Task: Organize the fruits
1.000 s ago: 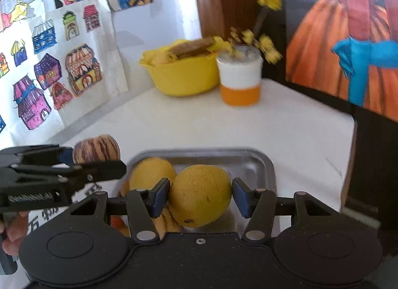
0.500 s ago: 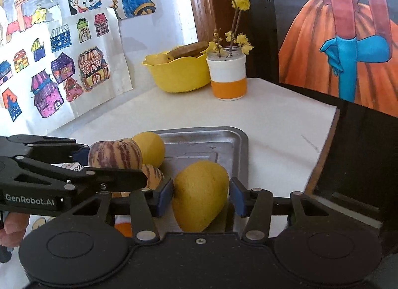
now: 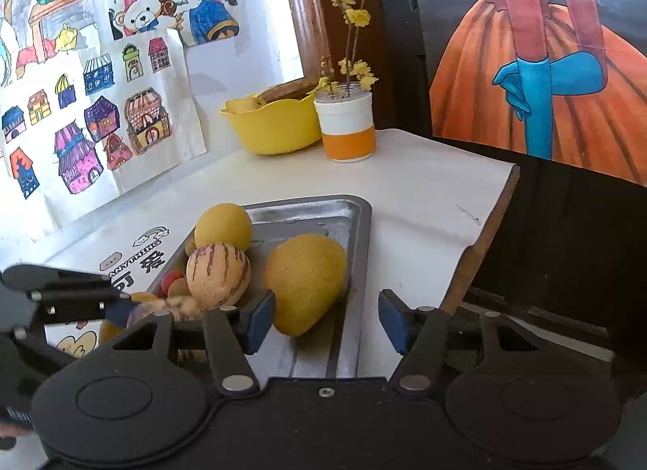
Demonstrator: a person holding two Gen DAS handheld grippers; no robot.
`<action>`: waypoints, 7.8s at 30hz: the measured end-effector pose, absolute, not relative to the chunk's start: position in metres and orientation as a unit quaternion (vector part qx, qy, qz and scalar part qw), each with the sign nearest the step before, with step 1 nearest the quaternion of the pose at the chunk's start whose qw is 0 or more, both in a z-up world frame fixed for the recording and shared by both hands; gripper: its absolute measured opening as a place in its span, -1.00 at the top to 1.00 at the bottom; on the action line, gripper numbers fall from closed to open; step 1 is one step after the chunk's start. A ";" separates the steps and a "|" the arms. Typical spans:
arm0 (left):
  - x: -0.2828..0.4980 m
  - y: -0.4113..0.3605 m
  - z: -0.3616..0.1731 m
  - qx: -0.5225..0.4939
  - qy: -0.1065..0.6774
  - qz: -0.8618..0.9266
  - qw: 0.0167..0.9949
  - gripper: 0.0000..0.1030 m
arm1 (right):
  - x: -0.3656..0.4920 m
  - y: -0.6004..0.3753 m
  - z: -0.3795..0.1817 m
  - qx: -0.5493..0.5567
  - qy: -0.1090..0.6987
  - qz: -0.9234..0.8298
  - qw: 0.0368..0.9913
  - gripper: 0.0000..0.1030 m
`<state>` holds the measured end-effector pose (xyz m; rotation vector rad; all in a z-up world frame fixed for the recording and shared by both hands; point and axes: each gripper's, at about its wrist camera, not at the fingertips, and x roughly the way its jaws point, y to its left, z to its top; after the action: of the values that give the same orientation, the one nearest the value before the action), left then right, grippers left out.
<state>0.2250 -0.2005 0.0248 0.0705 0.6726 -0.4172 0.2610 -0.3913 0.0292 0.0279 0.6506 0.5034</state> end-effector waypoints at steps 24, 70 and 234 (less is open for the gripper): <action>0.190 -0.210 0.030 0.057 0.300 -0.199 0.931 -0.50 | 0.227 -0.404 0.036 0.009 0.311 0.213 0.926 -0.51; 0.075 -0.052 0.062 -0.098 0.234 -0.054 0.966 -0.99 | 0.062 -0.315 0.085 -0.038 0.224 0.165 0.960 -0.99; -0.041 0.005 0.000 -0.087 0.193 0.022 0.977 -0.99 | -0.058 -0.215 0.000 -0.040 0.153 0.104 0.982 -0.99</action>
<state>-0.0413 0.0052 0.0002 -0.1749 0.3895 0.0450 -0.0584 -0.2151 0.0001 -0.0803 0.3088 0.2098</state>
